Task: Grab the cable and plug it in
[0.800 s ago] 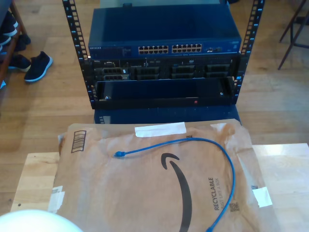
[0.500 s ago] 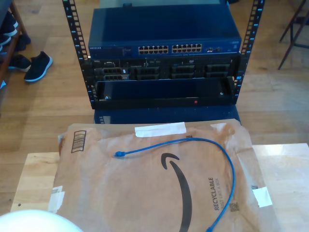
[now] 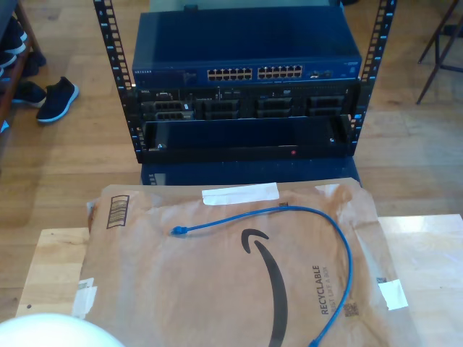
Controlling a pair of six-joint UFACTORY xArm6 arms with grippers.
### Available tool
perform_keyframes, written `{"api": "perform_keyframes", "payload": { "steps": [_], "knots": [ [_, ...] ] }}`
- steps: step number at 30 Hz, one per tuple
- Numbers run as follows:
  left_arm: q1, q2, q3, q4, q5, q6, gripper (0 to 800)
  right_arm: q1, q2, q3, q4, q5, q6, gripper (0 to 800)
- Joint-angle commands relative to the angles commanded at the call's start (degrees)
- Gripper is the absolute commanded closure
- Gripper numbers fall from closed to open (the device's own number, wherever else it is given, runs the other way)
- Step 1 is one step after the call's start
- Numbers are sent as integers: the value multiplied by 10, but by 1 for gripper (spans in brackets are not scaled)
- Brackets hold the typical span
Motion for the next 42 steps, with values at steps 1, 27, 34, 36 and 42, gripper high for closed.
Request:
{"api": "perform_keyframes", "payload": {
  "steps": [1, 27, 34, 36, 42],
  "knots": [
    [0, 0, 0, 0, 0, 0, 0, 0, 0, 0, 0, 0, 1, 2],
    [-1, 0, 0, 0, 0, 0, 0, 0, 0, 0, 0, 0, 0, 2],
    [0, 2, 0, 0, 0, 2, 0, 0, 0, 0, 0, 1, 1, 2],
    [0, 2, 0, 0, 0, 2, 0, 0, 0, 0, 0, 1, 1, 2],
    [-1, 1, -10, 2, 9, 0, 0, 1, -6, -16, -2, 19, 1, 6]
  ]
}}
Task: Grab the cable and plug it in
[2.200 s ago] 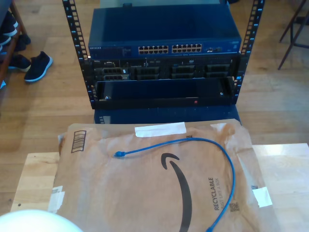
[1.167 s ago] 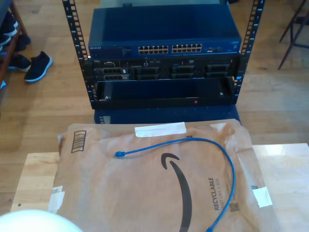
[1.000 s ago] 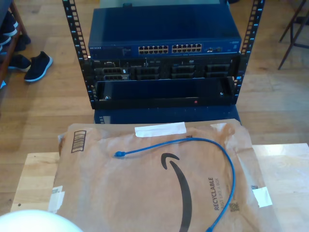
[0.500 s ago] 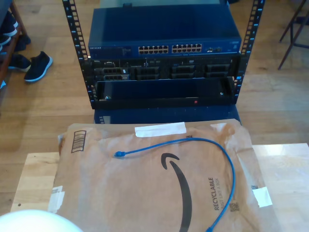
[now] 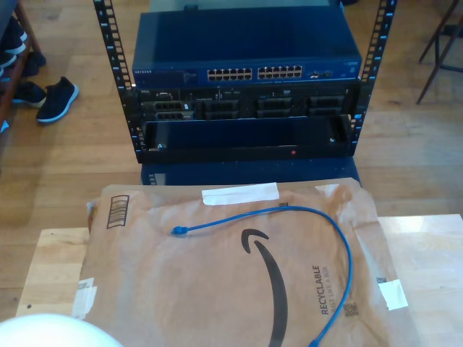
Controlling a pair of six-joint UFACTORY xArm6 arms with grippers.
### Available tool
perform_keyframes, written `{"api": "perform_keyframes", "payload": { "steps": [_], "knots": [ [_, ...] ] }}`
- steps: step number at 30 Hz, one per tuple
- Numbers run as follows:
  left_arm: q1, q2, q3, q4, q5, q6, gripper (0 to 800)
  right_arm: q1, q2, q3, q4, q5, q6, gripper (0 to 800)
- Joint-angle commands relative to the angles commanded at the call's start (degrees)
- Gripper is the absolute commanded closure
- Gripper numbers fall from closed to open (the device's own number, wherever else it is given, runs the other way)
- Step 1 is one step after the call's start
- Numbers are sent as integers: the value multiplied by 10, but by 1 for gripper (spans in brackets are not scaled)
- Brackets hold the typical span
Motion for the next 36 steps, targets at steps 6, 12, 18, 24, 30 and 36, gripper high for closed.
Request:
{"api": "perform_keyframes", "payload": {
  "steps": [6, 12, 18, 24, 30, 36],
  "knots": [
    [-6, -8, -109, -1, 163, -16, 0, 0, -47, -87, 7, 122, 4, 4],
    [-109, -10, -197, -1, 212, -138, 0, 84, -50, -170, 25, 171, 78, 4],
    [-258, -5, -275, -14, 271, -283, 0, 251, -47, -233, 25, 172, 253, 4],
    [-418, 10, -319, -76, 290, -440, 0, 469, -47, -253, 26, 176, 455, 4],
    [-599, 29, -347, -96, 284, -621, 0, 687, -27, -254, 27, 174, 641, 4],
    [-729, 67, -367, -96, 272, -746, 0, 913, 78, -339, 46, 169, 817, 4]
  ]
}}
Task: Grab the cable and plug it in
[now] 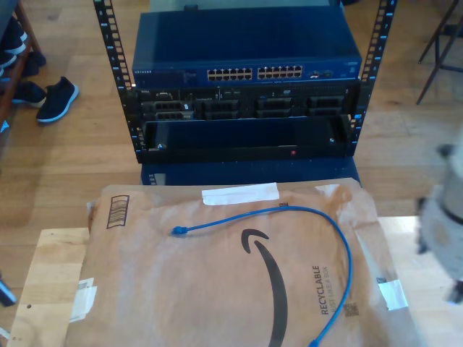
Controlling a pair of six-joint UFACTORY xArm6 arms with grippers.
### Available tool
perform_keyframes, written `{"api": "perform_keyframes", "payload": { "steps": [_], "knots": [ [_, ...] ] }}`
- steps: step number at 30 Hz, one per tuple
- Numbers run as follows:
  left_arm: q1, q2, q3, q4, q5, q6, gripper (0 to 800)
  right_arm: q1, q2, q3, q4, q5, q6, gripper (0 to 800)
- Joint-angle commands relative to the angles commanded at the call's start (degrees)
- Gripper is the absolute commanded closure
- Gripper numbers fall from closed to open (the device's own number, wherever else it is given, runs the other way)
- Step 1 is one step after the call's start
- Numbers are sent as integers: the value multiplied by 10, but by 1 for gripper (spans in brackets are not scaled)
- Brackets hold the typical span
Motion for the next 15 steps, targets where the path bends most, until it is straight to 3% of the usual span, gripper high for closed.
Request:
{"api": "perform_keyframes", "payload": {
  "steps": [6, 10, 15],
  "knots": [
    [-35, 23, -1, -4, -45, -53, 0, 122, 137, -123, 33, -25, 93, 4],
    [-34, 37, -10, -54, -59, -54, 0, 166, 225, -164, 93, -130, 96, 6],
    [-34, 62, -32, -90, -59, -54, 0, 181, 335, -216, 121, -202, 95, 6]
  ]
}}
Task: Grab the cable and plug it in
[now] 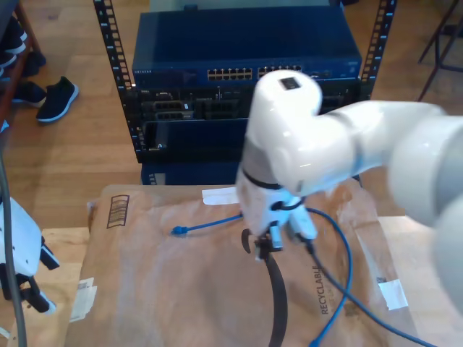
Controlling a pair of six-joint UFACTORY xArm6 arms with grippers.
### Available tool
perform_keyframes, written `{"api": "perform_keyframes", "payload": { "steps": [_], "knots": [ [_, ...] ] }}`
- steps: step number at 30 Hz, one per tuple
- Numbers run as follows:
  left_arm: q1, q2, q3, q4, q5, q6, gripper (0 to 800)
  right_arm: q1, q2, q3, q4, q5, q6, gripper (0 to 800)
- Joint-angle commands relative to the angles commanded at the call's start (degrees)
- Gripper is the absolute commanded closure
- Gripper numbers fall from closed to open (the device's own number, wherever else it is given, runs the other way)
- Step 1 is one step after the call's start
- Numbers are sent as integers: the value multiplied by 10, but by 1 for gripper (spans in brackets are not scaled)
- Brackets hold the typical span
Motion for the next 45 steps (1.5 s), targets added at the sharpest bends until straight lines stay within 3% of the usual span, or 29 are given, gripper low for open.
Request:
{"api": "perform_keyframes", "payload": {
  "steps": [10, 26, 36, 40, 45],
  "knots": [
    [-57, 7, -1, -33, -17, -6, 0, 1, 129, -111, 2, -10, 1, 12],
    [-67, 9, 0, -37, -19, -8, 0, 6, 192, -162, 32, -11, 0, 129],
    [-67, 9, 0, -37, -18, -7, 0, 4, 194, -157, 44, -34, 0, 479],
    [-67, 9, 0, -37, -18, -8, 0, 4, 192, -142, 44, -82, 0, 757],
    [-66, 8, -17, -73, -9, -5, 0, 2, 173, -116, 45, -98, 1, 798]
  ]
}}
